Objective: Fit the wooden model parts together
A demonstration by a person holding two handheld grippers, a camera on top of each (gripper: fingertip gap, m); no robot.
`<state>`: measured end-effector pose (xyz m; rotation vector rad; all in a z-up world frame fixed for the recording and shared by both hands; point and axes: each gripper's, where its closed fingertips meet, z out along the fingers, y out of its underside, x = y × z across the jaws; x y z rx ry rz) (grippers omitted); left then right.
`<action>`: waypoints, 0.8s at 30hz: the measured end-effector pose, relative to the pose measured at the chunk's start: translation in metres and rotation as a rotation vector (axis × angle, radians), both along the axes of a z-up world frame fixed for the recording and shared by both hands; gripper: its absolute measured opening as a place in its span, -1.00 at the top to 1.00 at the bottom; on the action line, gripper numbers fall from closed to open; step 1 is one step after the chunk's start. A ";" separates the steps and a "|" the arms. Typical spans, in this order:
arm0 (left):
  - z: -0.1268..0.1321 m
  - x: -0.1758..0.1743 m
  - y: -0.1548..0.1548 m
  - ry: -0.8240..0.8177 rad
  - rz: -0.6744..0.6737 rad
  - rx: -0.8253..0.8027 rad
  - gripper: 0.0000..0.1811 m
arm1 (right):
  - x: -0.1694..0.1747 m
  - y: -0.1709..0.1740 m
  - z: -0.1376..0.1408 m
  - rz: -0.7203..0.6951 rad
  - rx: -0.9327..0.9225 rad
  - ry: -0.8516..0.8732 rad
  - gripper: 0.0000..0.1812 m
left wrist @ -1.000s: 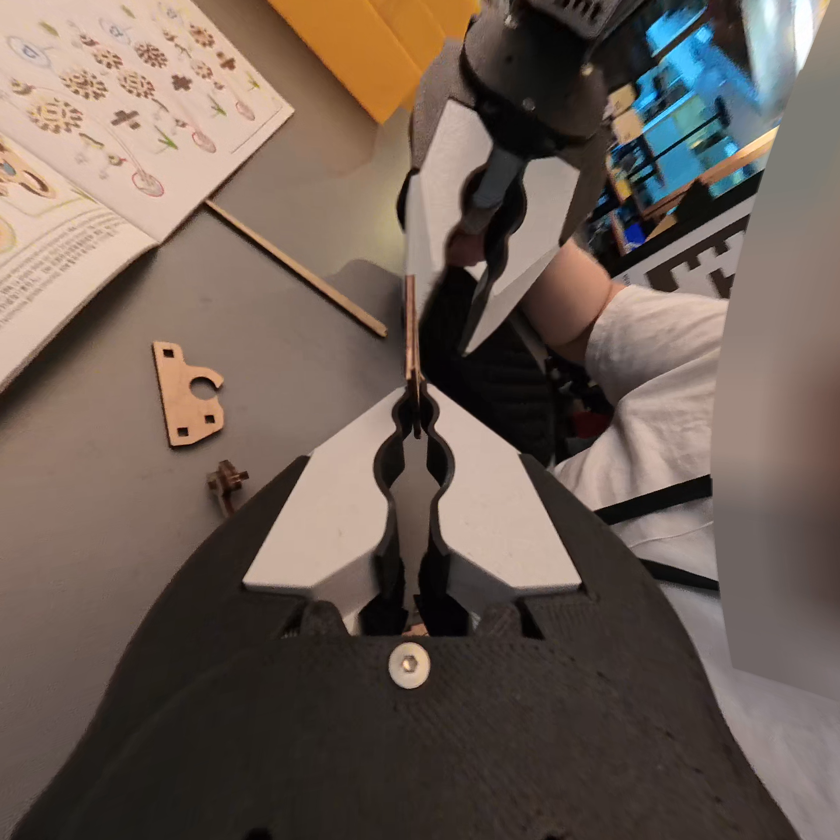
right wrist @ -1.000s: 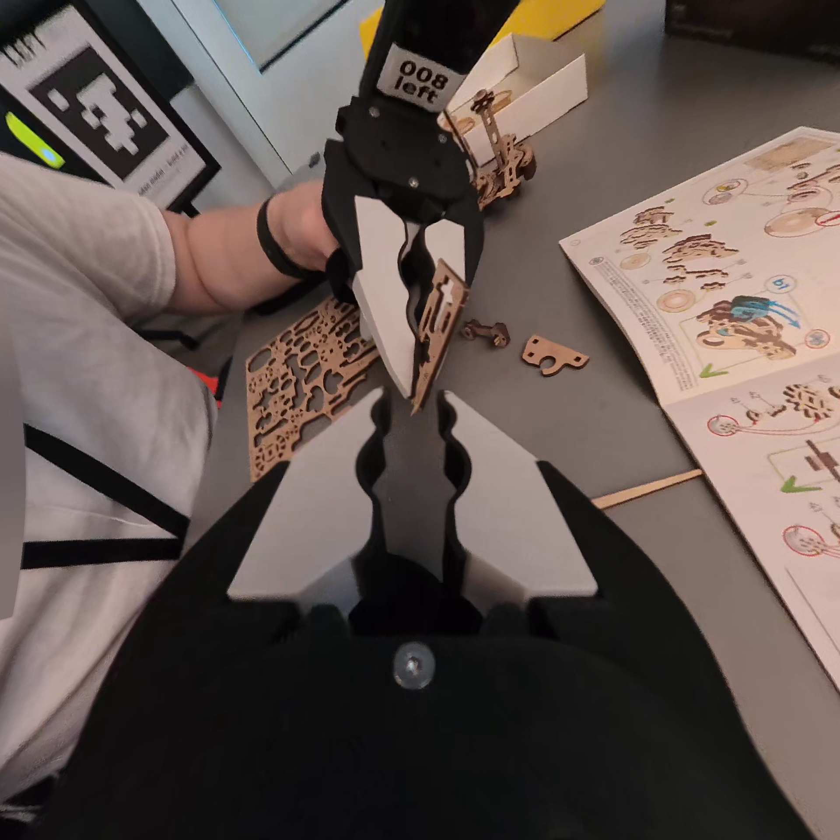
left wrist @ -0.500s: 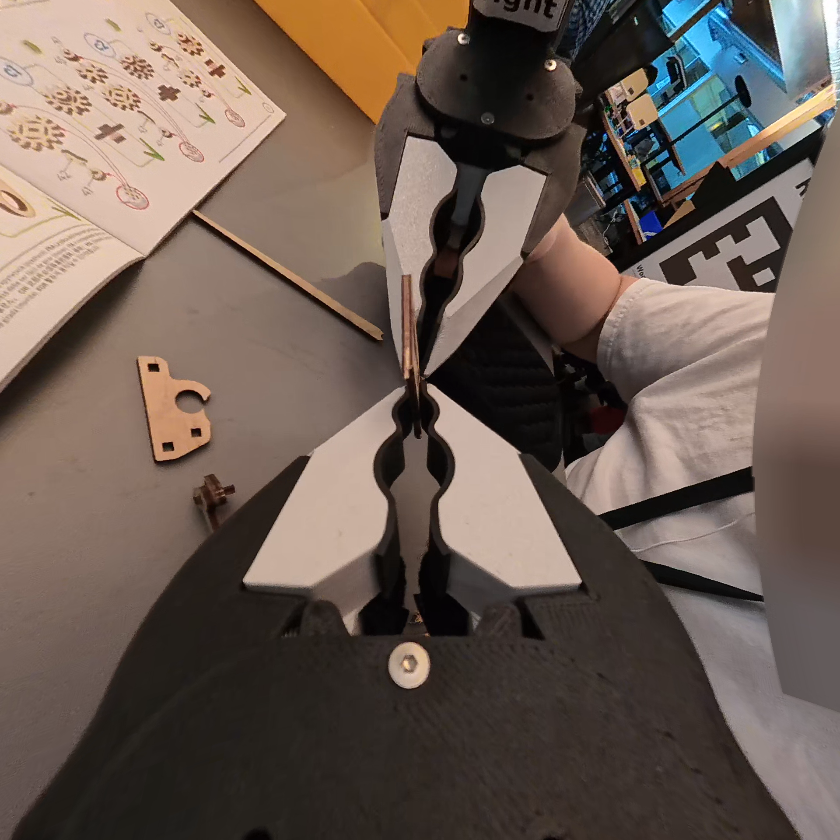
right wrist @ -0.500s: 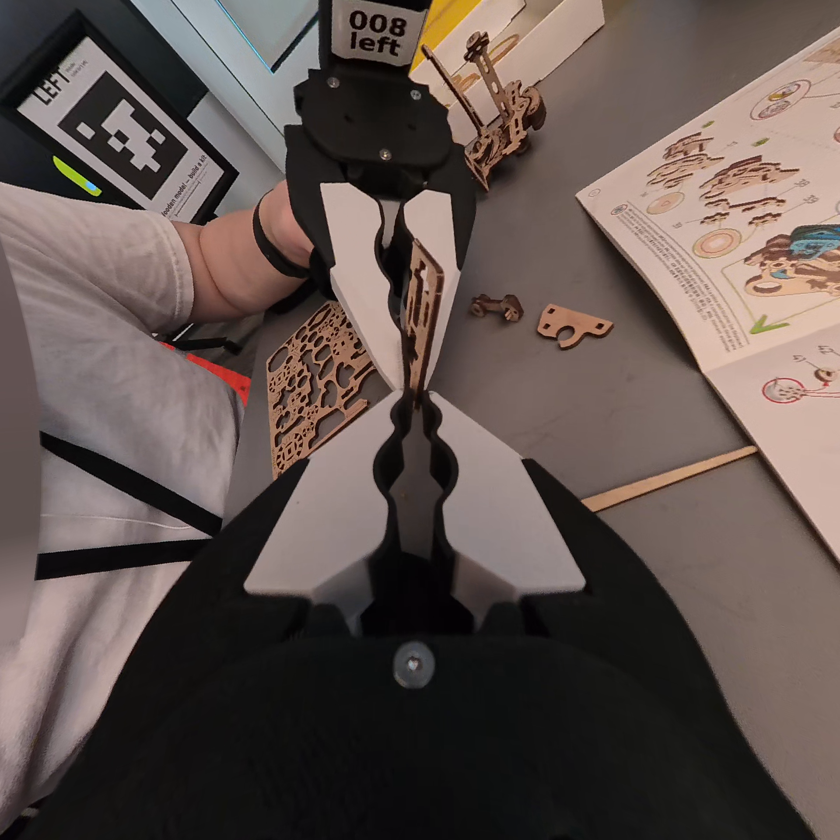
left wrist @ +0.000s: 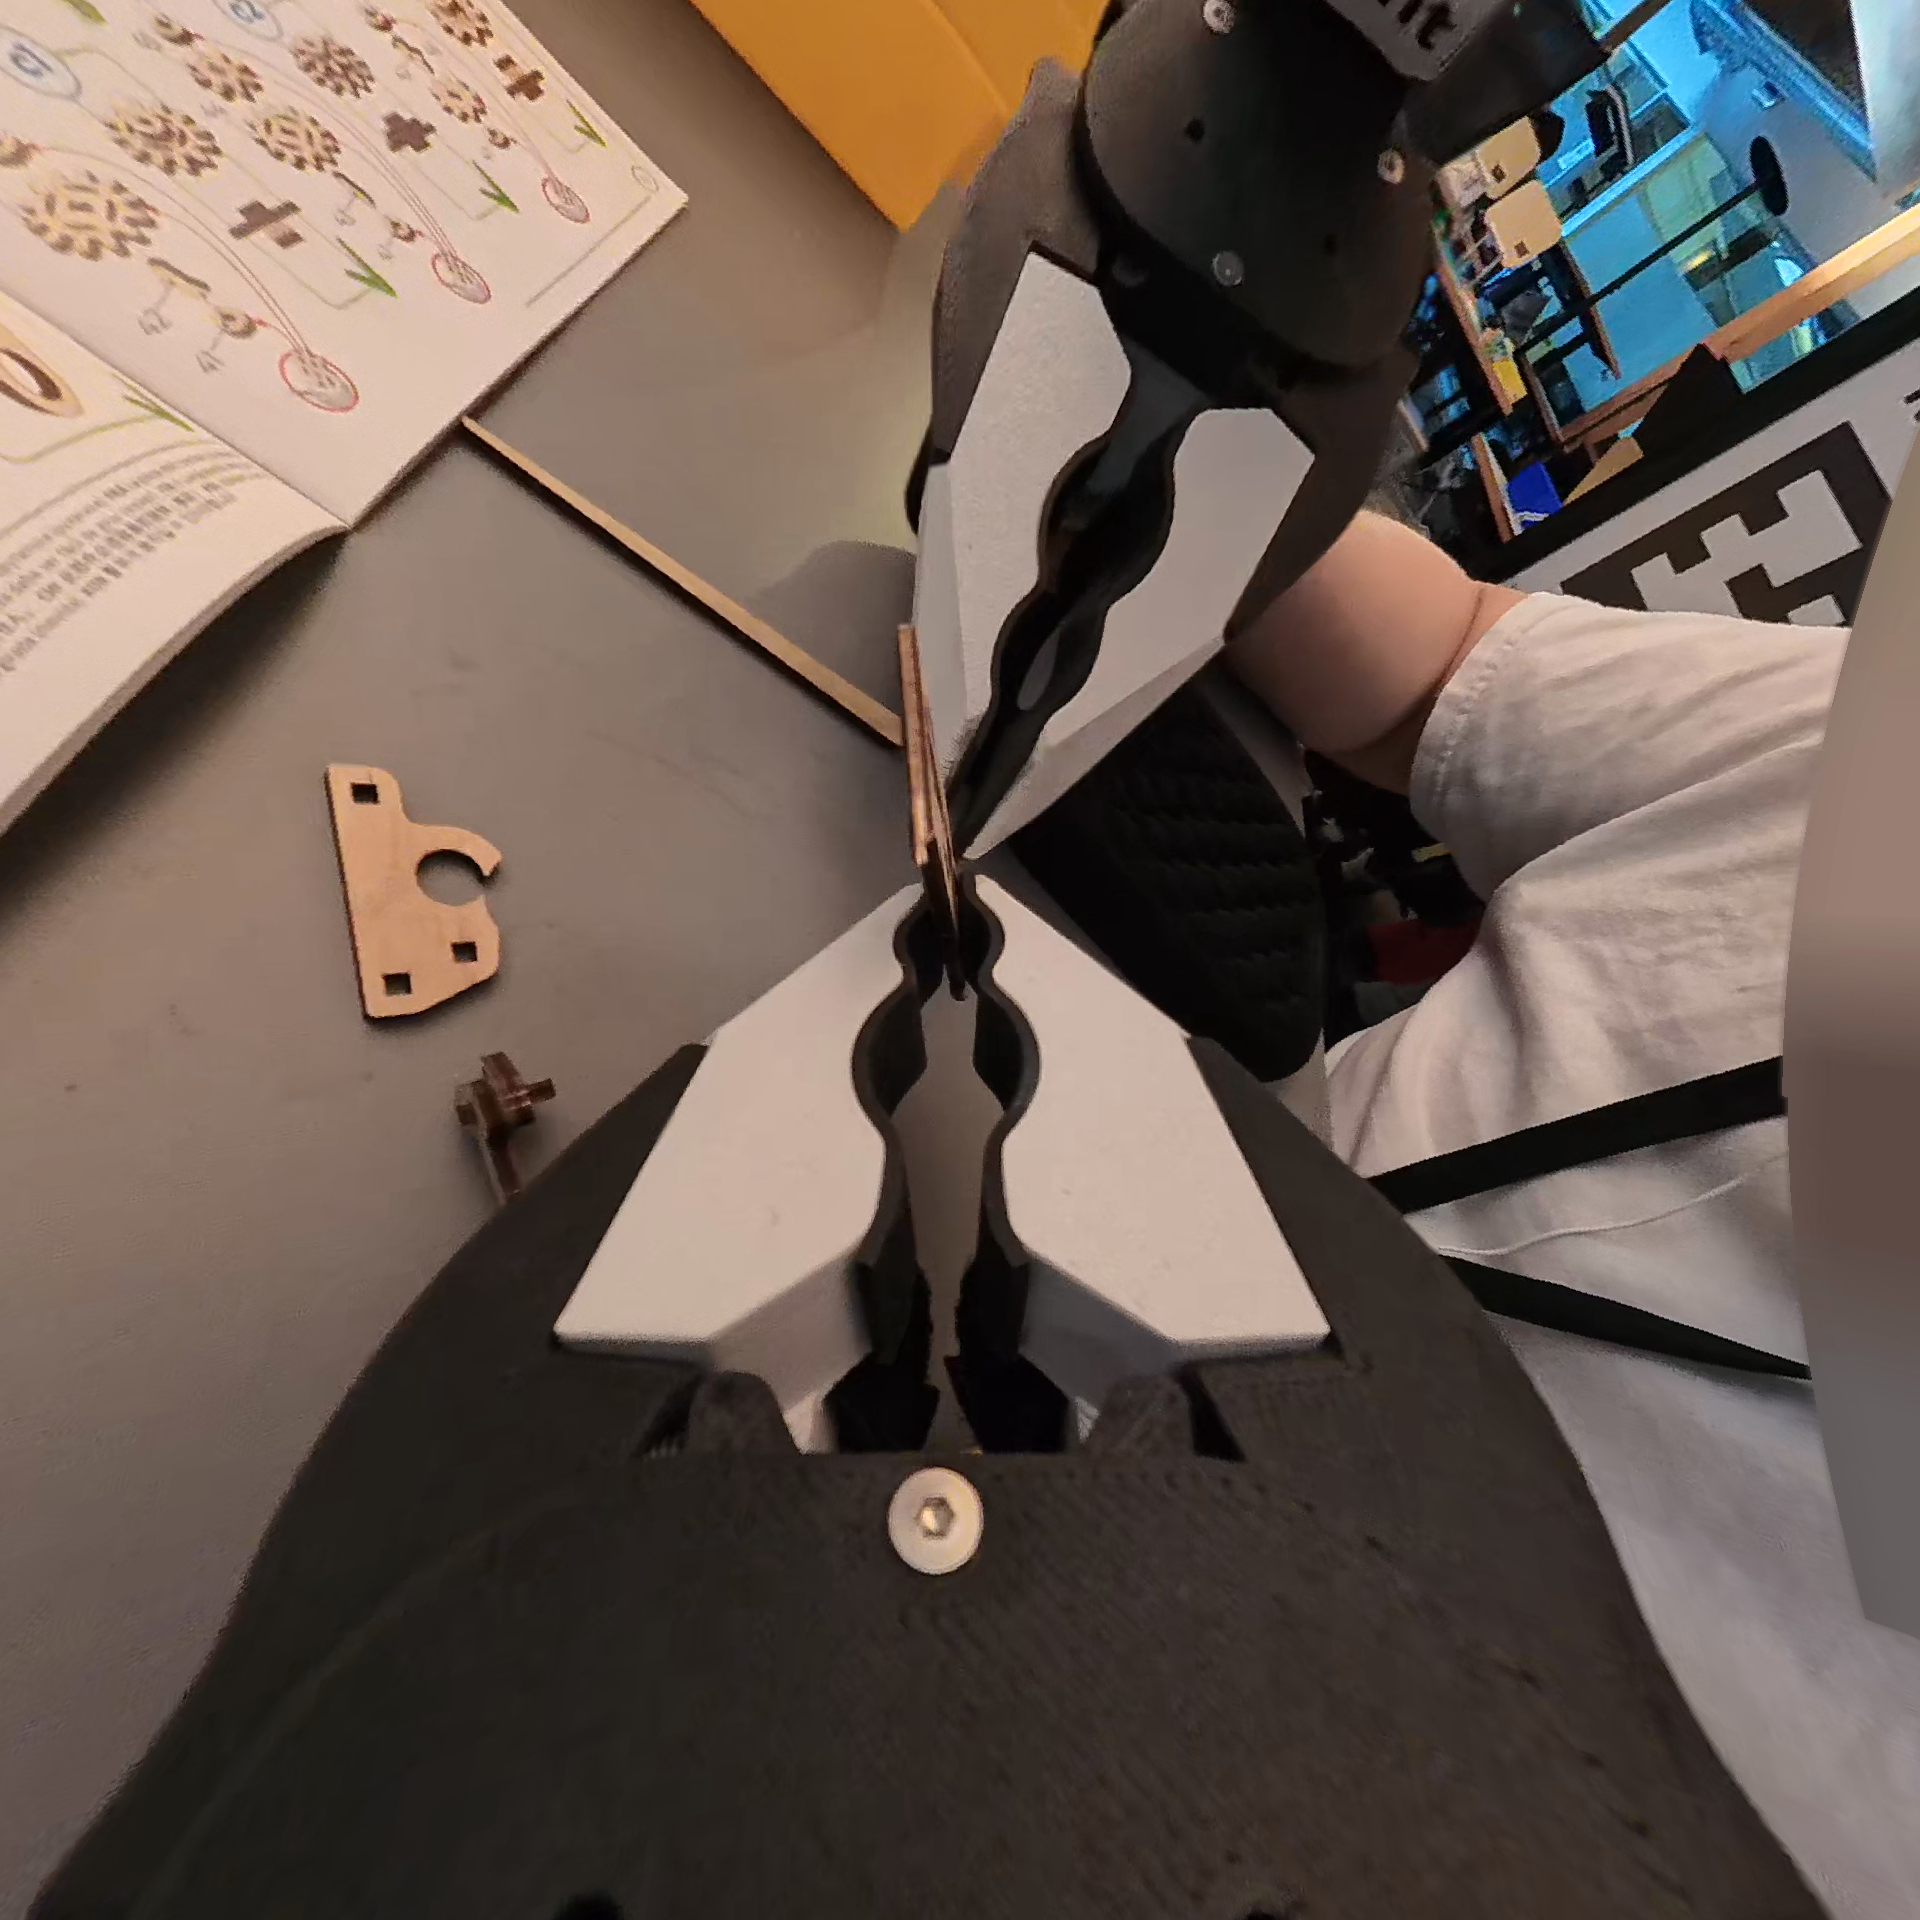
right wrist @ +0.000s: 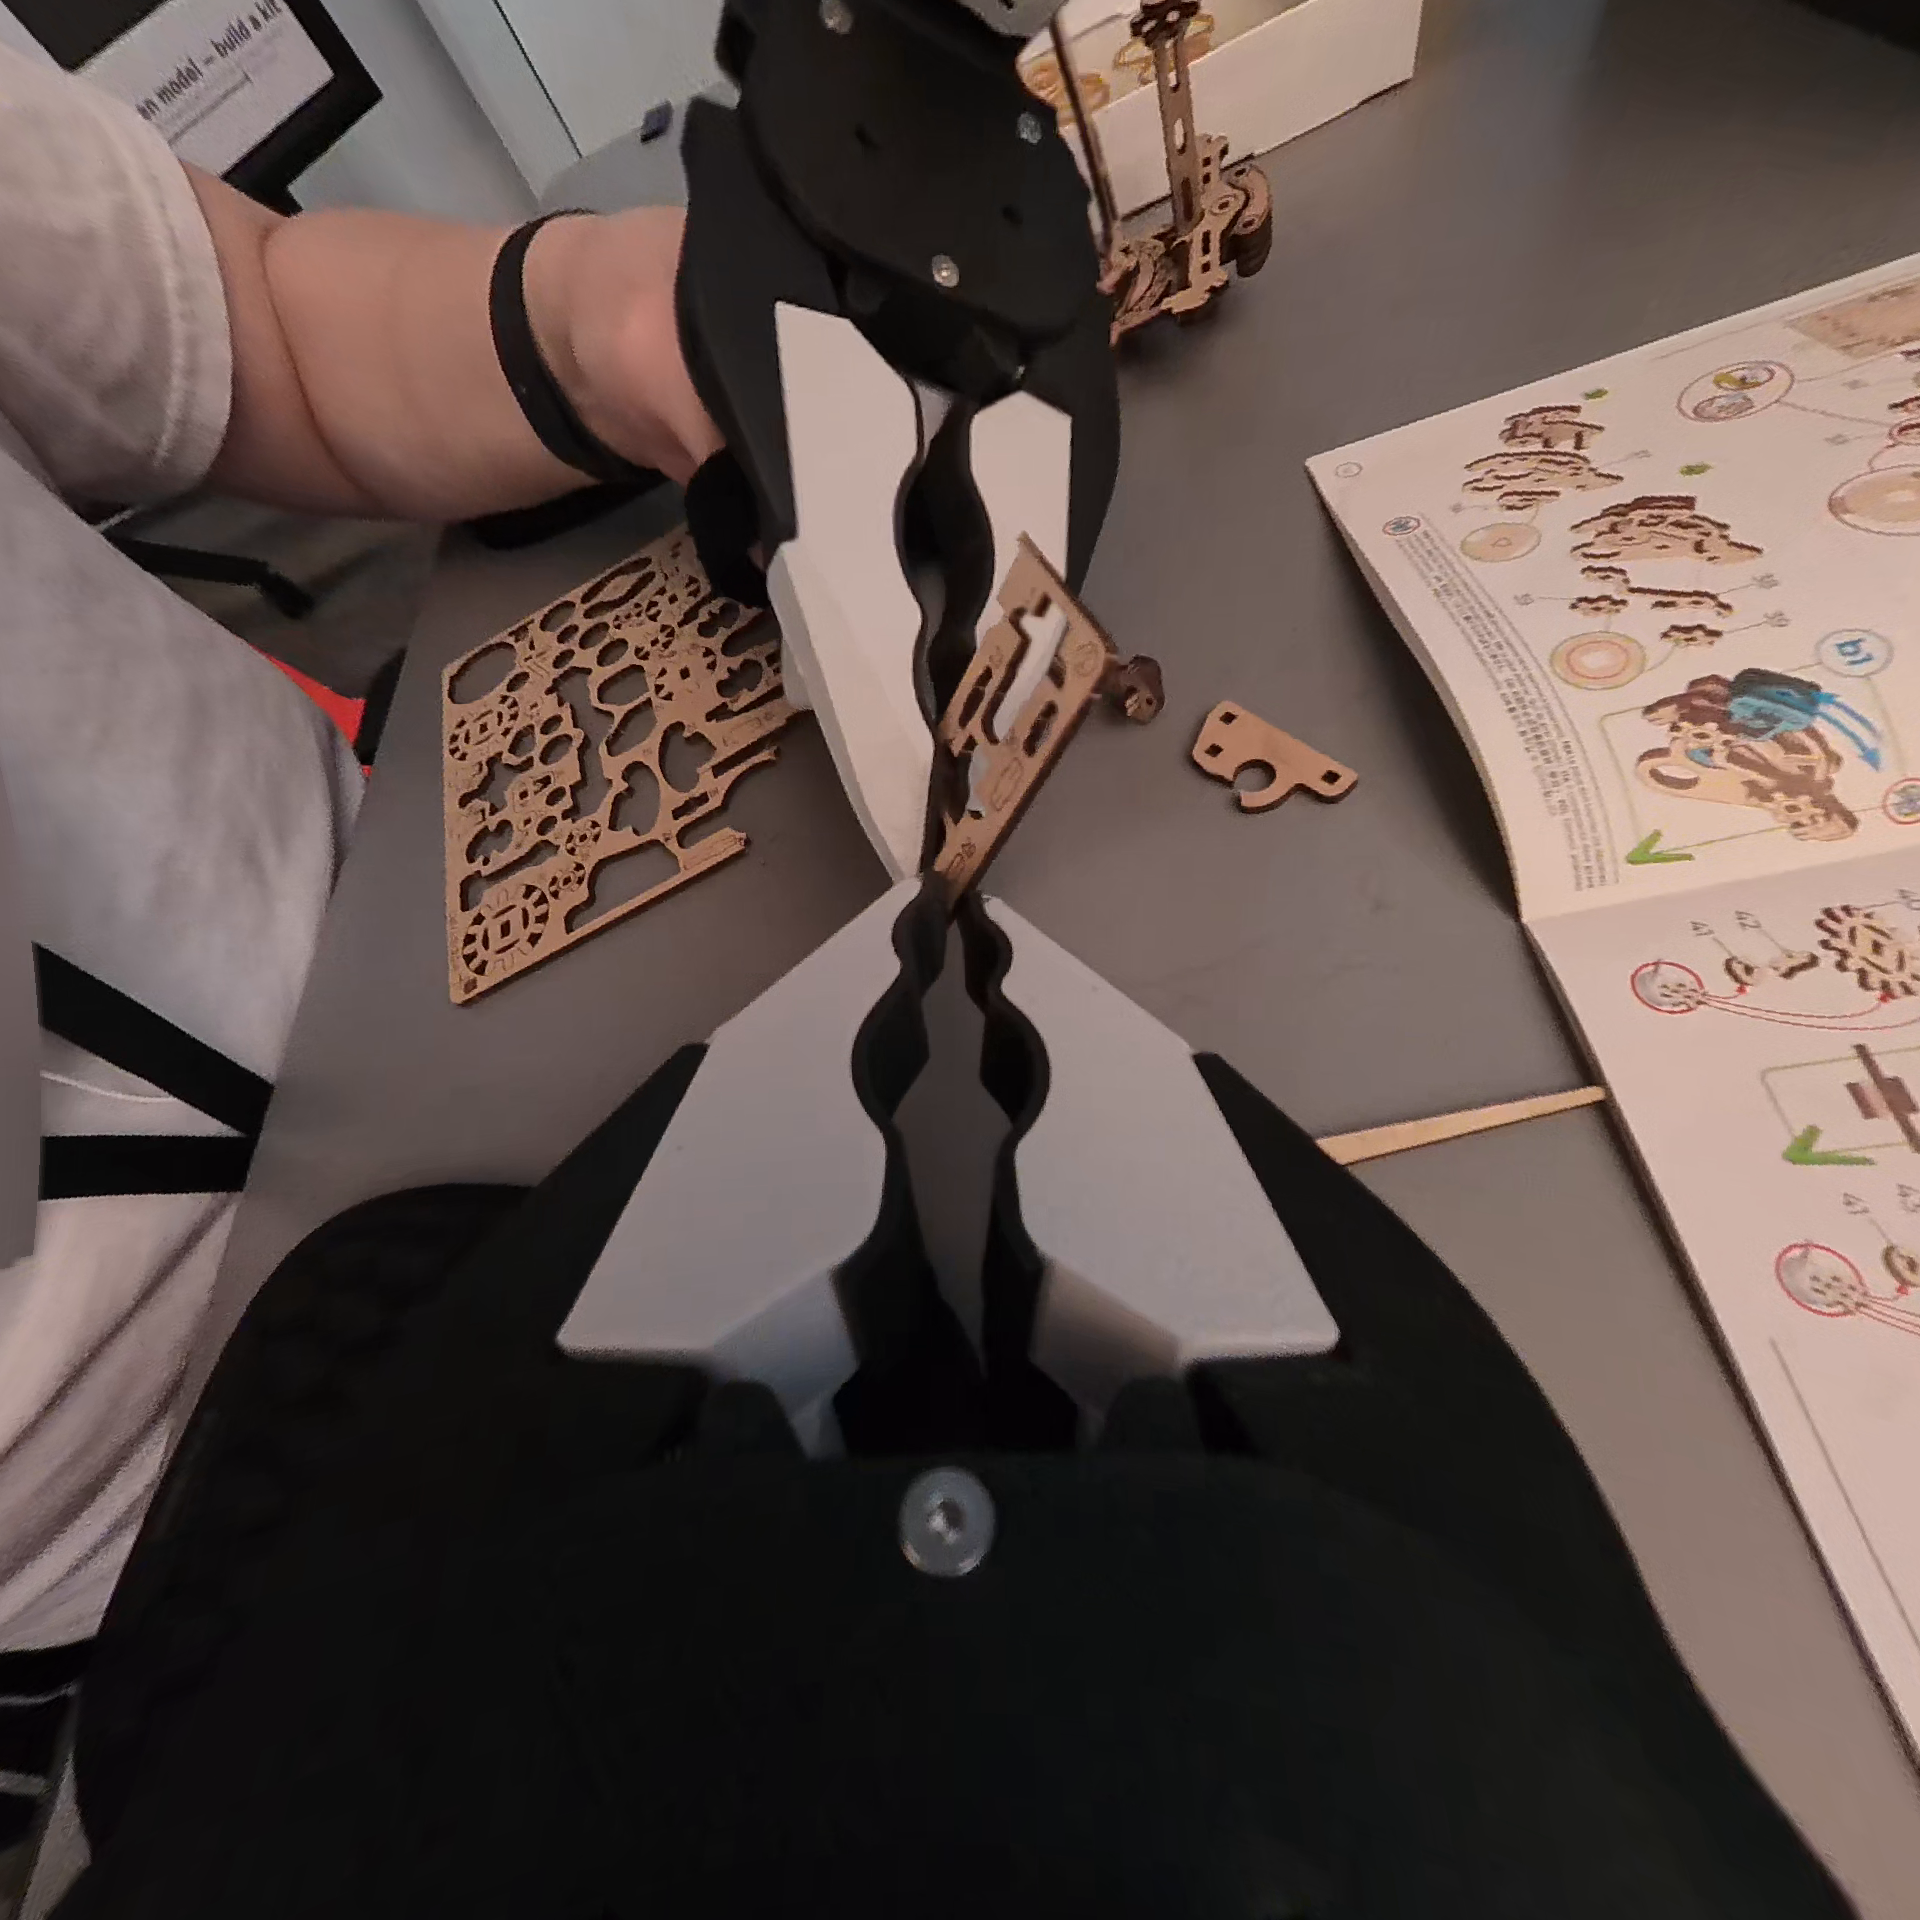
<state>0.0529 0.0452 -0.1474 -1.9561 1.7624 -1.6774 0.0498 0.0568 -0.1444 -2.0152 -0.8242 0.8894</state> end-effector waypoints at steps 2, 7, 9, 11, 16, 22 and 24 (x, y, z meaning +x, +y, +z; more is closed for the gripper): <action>0.000 -0.001 -0.001 -0.006 -0.019 0.008 1.00 | 0.000 -0.001 0.000 0.006 -0.040 0.030 0.98; -0.002 0.002 0.003 -0.044 -0.025 0.117 1.00 | 0.005 -0.002 0.014 -0.012 -0.017 0.080 0.91; 0.008 0.003 0.003 -0.075 -0.009 0.052 1.00 | 0.009 0.003 0.015 -0.056 -0.010 0.074 0.82; 0.012 0.004 0.004 -0.097 -0.006 0.050 1.00 | 0.007 0.003 0.016 -0.052 -0.047 0.121 0.83; 0.018 0.006 0.004 -0.147 -0.002 0.118 1.00 | 0.004 0.002 0.020 -0.043 -0.070 0.186 1.00; 0.017 0.008 0.006 -0.149 0.017 0.152 1.00 | 0.007 0.005 0.018 -0.078 -0.083 0.175 0.99; 0.022 0.009 0.008 -0.175 0.042 0.169 1.00 | 0.008 0.007 0.023 -0.098 -0.064 0.181 0.99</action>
